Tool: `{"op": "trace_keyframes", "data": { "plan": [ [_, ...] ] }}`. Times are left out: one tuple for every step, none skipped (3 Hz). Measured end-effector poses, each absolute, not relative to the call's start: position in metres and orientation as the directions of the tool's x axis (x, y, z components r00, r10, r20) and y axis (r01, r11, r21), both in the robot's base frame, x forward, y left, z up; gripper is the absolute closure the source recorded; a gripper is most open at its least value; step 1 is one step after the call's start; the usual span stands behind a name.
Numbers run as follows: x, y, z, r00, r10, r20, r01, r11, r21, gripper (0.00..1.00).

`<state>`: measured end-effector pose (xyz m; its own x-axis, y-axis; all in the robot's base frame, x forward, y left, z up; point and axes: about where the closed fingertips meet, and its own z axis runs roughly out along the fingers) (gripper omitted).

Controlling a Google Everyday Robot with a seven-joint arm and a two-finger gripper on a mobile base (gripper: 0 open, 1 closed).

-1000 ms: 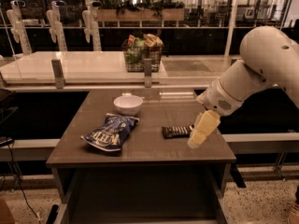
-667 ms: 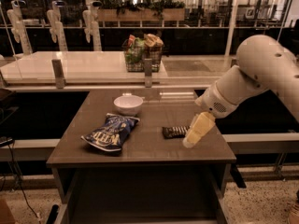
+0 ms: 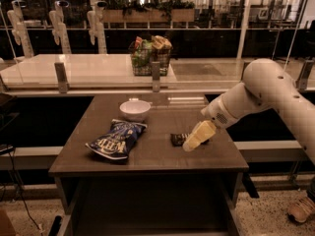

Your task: Place rxbar chocolate into top drawer

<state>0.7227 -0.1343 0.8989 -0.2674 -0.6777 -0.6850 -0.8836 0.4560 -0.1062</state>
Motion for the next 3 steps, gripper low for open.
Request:
{"op": "trace_keyframes", "data": {
  "plan": [
    [0.745,-0.13,0.884,-0.286,-0.612,-0.738,-0.874,0.482,-0.06,0.0],
    [0.764,-0.126,0.867,-0.304,-0.568,-0.765,-0.869,0.495,-0.023,0.0],
    [0.777,-0.127,0.848,-0.326,-0.553,-0.767,-0.864,0.504,0.004,0.0]
  ]
}}
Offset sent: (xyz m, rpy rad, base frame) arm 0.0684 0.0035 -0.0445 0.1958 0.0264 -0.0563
